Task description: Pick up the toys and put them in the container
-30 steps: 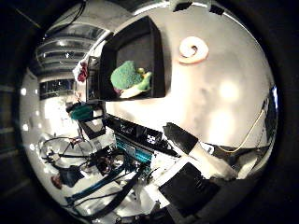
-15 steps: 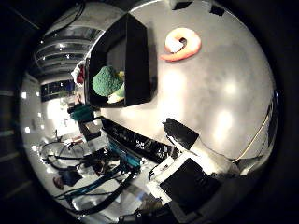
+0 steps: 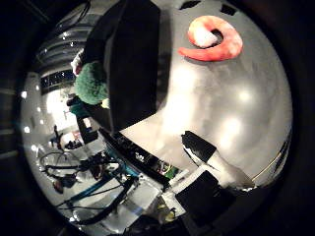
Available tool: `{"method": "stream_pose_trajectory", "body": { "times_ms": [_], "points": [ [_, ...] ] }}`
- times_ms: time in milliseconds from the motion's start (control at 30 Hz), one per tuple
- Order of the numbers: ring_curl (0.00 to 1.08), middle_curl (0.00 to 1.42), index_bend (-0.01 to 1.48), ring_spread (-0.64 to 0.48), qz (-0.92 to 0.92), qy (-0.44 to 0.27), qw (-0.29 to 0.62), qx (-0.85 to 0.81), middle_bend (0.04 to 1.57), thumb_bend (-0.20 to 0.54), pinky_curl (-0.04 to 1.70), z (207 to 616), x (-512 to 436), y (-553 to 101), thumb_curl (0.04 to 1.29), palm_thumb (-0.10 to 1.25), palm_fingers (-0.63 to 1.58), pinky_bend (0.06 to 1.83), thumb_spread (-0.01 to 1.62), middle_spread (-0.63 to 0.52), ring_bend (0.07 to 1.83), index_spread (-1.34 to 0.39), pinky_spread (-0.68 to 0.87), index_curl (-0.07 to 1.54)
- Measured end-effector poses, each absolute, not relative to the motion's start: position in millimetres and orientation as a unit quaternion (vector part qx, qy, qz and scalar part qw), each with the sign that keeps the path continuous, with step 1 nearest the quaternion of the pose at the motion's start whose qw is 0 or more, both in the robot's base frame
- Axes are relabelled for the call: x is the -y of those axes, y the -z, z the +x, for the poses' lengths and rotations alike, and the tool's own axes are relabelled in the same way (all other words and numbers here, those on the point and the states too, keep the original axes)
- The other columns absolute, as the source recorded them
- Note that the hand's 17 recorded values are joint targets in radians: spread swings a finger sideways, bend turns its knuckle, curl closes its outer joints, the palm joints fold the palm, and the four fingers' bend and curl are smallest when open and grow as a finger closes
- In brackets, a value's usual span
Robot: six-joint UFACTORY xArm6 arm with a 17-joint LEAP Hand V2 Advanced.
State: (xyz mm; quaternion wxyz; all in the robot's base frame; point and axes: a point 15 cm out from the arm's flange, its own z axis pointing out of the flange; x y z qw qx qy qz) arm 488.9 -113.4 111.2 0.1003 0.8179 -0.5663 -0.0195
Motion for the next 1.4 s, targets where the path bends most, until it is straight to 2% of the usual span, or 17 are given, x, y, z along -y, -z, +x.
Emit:
{"method": "stream_pose_trajectory", "body": {
  "times_ms": [200, 433, 1067, 1267, 1300, 1333, 1400],
  "points": [
    [0.25, 0.32, 0.16, 0.16, 0.813, -0.019, 0.118, 0.57, 0.19, -0.024, 0.32, 518, 132, -108, 0.37, 0.81, 0.04, 0.39, 0.97, 0.04, 0.27, -0.43, 0.37, 0.26],
    [0.26, 0.32, 0.16, 0.16, 0.812, -0.027, 0.118, 0.57, 0.19, -0.023, 0.32, 547, 138, -102, 0.38, 0.82, 0.04, 0.39, 0.97, 0.04, 0.26, -0.43, 0.37, 0.26],
    [0.27, 0.32, 0.16, 0.15, 0.81, -0.026, 0.174, 0.559, 0.21, -0.021, 0.32, 555, 161, -66, 0.39, 0.86, 0.06, 0.37, 0.95, 0.04, 0.25, -0.41, 0.36, 0.26],
    [0.25, 0.32, 0.27, 0.11, 0.812, -0.032, 0.185, 0.553, 0.21, -0.018, 0.29, 555, 168, -67, 0.4, 0.91, 0.22, 0.27, 0.93, 0.0, 0.18, -0.42, 0.34, 0.32],
    [0.23, 0.32, 0.33, 0.1, 0.811, -0.035, 0.188, 0.553, 0.22, -0.021, 0.28, 555, 170, -68, 0.4, 0.92, 0.27, 0.24, 0.93, -0.01, 0.16, -0.43, 0.34, 0.34],
    [0.23, 0.32, 0.34, 0.1, 0.811, -0.035, 0.189, 0.553, 0.22, -0.021, 0.28, 555, 170, -68, 0.4, 0.92, 0.27, 0.23, 0.92, -0.01, 0.16, -0.43, 0.33, 0.35],
    [0.21, 0.32, 0.47, 0.08, 0.811, -0.038, 0.189, 0.553, 0.2, -0.021, 0.27, 556, 170, -69, 0.39, 0.92, 0.33, 0.19, 0.91, -0.03, 0.14, -0.46, 0.33, 0.39]
  ]
}}
